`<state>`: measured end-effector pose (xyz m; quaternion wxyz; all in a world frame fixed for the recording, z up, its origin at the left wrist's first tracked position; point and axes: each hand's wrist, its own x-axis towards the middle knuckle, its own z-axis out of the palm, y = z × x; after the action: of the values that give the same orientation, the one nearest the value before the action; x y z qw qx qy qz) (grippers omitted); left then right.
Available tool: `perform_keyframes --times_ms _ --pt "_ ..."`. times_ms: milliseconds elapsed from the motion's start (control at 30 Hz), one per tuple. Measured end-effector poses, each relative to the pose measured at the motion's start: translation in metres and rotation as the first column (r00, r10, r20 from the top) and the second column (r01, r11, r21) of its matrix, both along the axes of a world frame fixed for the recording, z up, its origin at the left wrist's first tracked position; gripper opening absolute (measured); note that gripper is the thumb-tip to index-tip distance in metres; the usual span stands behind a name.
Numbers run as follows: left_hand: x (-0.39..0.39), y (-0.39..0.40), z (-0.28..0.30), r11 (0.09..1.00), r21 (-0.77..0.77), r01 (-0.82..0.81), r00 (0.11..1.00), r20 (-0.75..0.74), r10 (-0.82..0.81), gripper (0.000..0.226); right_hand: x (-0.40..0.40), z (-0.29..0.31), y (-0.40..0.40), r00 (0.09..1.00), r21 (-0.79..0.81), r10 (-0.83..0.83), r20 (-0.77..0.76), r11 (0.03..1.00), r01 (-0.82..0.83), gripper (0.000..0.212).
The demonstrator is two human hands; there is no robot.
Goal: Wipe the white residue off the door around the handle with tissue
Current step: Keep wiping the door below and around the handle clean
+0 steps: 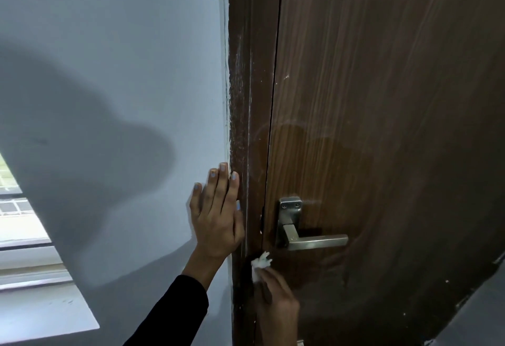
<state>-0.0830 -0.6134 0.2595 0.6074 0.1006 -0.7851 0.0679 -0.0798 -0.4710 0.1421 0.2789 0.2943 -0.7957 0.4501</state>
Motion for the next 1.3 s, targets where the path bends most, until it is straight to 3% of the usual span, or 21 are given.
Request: perform_keyframes --times_ms 133,333,467,567,667,800,900,1000,1133,1300 --pt "0.015 0.001 0.003 0.997 0.014 0.071 0.995 0.067 -0.072 0.062 0.009 0.042 0.008 0.993 -0.231 0.119 0.005 0.966 -0.115 0.035" --pt "0.026 0.011 0.027 0.99 0.079 0.117 0.993 -0.018 -0.116 0.049 -0.016 0.12 0.035 0.994 -0.503 0.11 -0.024 0.857 -0.107 0.029" --pt "0.023 0.009 0.057 0.993 0.069 0.092 0.993 -0.077 -0.087 0.05 -0.04 0.149 0.044 0.995 -0.356 -0.025 -0.1 0.934 -0.013 0.032" --pt "0.013 0.01 0.08 0.994 0.063 0.086 0.994 -0.077 -0.081 0.053 -0.036 0.155 0.025 0.987 -0.081 0.032 -0.158 0.996 -0.045 0.027" --pt "0.003 0.009 0.089 0.998 0.034 0.055 0.997 -0.048 -0.053 0.054 -0.03 0.147 0.014 0.952 0.192 0.106 -0.288 0.98 -0.051 0.033" --pt "0.0 -0.006 0.088 0.999 -0.045 0.002 1.0 -0.013 -0.003 0.054 -0.035 0.145 0.024 0.963 0.125 0.078 -0.258 0.991 -0.047 0.038" --pt "-0.001 -0.013 0.085 0.995 -0.095 -0.021 1.0 -0.013 0.02 0.055 -0.033 0.159 0.021 0.982 -0.129 -0.001 -0.187 0.991 -0.023 0.035" --pt "-0.004 -0.016 0.083 0.993 -0.116 -0.033 0.999 -0.039 0.028 0.054 -0.038 0.187 0.006 0.962 -0.348 -0.012 -0.272 0.934 -0.086 0.027" --pt "-0.006 -0.018 0.08 0.991 -0.131 -0.016 0.997 -0.08 0.006 0.053 -0.037 0.188 -0.027 0.891 -0.135 0.108 -0.44 0.974 -0.184 0.028" --pt "-0.007 -0.018 0.079 0.99 -0.14 -0.017 0.997 -0.076 0.006 0.056 -0.032 0.113 -0.023 0.901 0.0 0.148 -0.408 0.987 -0.162 0.031"
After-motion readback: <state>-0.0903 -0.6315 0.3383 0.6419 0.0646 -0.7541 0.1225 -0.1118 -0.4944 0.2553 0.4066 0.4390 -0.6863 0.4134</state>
